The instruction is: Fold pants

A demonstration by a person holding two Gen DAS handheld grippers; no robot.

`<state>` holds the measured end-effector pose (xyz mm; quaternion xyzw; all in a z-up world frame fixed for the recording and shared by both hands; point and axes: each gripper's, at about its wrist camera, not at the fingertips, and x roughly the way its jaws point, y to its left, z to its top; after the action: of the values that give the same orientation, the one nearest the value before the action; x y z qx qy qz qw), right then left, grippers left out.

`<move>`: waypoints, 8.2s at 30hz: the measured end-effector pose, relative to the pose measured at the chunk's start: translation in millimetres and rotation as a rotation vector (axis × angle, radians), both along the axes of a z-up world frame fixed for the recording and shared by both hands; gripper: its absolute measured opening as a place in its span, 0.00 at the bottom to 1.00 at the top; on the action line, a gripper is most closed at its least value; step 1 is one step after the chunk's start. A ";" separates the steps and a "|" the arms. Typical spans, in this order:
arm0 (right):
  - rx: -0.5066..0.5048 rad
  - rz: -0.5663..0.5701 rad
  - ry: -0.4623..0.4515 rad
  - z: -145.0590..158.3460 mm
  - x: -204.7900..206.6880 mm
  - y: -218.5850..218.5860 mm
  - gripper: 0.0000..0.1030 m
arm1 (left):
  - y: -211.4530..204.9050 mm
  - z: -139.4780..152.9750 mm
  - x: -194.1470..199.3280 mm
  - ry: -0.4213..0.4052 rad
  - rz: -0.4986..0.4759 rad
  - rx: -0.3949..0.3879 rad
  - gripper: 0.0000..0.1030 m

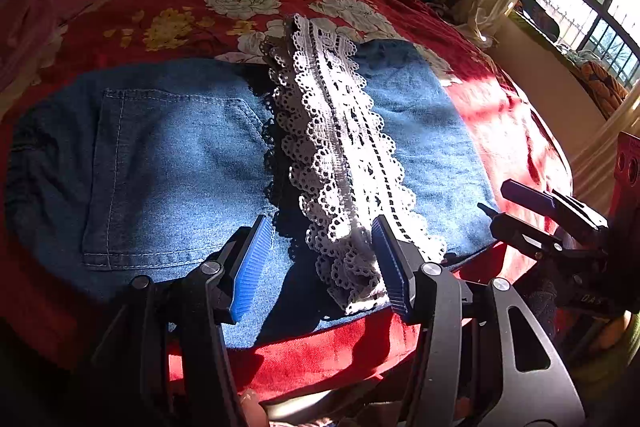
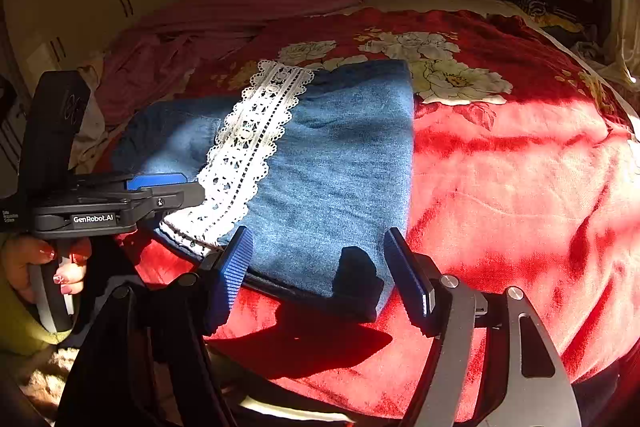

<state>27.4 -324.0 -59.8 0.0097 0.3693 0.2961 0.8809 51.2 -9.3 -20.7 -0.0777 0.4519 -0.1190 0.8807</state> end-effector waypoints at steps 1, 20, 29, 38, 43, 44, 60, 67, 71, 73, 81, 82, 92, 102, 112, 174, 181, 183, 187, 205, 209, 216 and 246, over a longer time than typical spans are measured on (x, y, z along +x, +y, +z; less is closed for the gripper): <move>0.008 -0.008 -0.001 5.8 5.4 0.2 0.69 | 3.2 4.0 -2.9 -0.010 0.008 0.003 0.43; -0.208 0.022 0.152 -25.5 156.7 121.5 0.79 | 94.2 26.9 -40.4 -0.079 0.203 0.005 0.53; -0.049 0.107 0.049 53.7 121.2 117.4 0.79 | 126.5 47.0 -53.3 -0.140 0.283 0.009 0.63; -0.020 0.366 -0.011 98.7 76.6 187.7 0.87 | 163.1 45.7 -73.8 -0.122 0.357 -0.019 0.69; -0.085 0.475 0.004 88.8 64.3 235.6 0.87 | 174.3 31.4 -78.1 -0.090 0.364 -0.053 0.70; -0.097 0.502 0.012 85.2 62.5 245.2 0.87 | 174.5 27.3 -78.3 -0.082 0.360 -0.061 0.70; -0.252 0.703 0.160 29.8 69.2 337.6 0.87 | 144.1 -15.9 -42.6 0.000 0.255 -0.286 0.31; -0.340 0.748 0.120 -7.0 60.2 344.2 0.54 | 145.8 -26.3 -41.3 0.014 0.266 -0.309 0.31; -0.155 0.717 0.177 9.0 73.0 314.2 0.40 | 148.5 -21.5 -44.5 0.002 0.249 -0.391 0.52; -0.026 0.704 0.207 21.0 81.2 291.1 0.37 | 149.7 -15.7 -44.8 -0.011 0.248 -0.423 0.61; 0.251 0.623 0.204 58.5 101.7 205.6 0.36 | 128.3 2.2 -27.7 -0.015 0.180 -0.450 0.72; 0.267 0.606 0.198 61.5 103.7 196.2 0.36 | 122.1 3.7 -22.2 -0.014 0.154 -0.479 0.72; 0.347 0.501 0.129 76.1 118.8 100.1 0.36 | 45.5 35.3 17.7 -0.062 0.016 -0.503 0.60; 0.335 0.274 0.048 65.7 107.9 -4.0 0.57 | 14.5 57.1 4.1 -0.140 -0.048 -0.396 0.60; 0.135 0.248 0.052 34.4 73.2 3.9 0.58 | -29.6 42.1 28.5 -0.144 0.001 0.014 0.42; -0.360 0.375 -0.014 2.7 118.5 116.5 0.09 | -50.2 0.2 -26.9 -0.060 -0.115 0.014 0.37; -0.360 0.332 0.010 -17.4 129.3 118.7 0.08 | -59.7 -4.5 -30.4 -0.056 -0.141 0.040 0.37; -0.319 0.307 0.036 -11.2 130.3 112.8 0.10 | -57.7 -7.6 -28.5 -0.043 -0.141 0.025 0.37; -0.178 0.262 -0.004 23.6 116.8 87.8 0.25 | -50.3 -3.6 -30.2 -0.043 -0.140 -0.019 0.38; -0.040 0.234 -0.045 28.1 -26.3 -6.4 0.53 | 9.8 29.8 -34.5 -0.068 -0.008 -0.058 0.47; -0.060 0.265 -0.038 14.7 -44.7 6.0 0.53 | 21.7 31.1 -16.6 -0.057 0.039 -0.046 0.47; -0.030 0.285 -0.069 20.9 -43.5 27.1 0.53 | 13.6 16.8 0.0 -0.013 0.040 -0.022 0.54; -0.166 0.438 -0.113 -5.8 -59.1 61.4 0.20 | 0.5 6.6 45.7 0.040 0.028 -0.024 0.55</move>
<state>-31.6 -262.6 -65.6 -0.1598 0.3356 0.4486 0.8127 97.0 -8.8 -14.2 -0.0968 0.4669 -0.1105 0.8720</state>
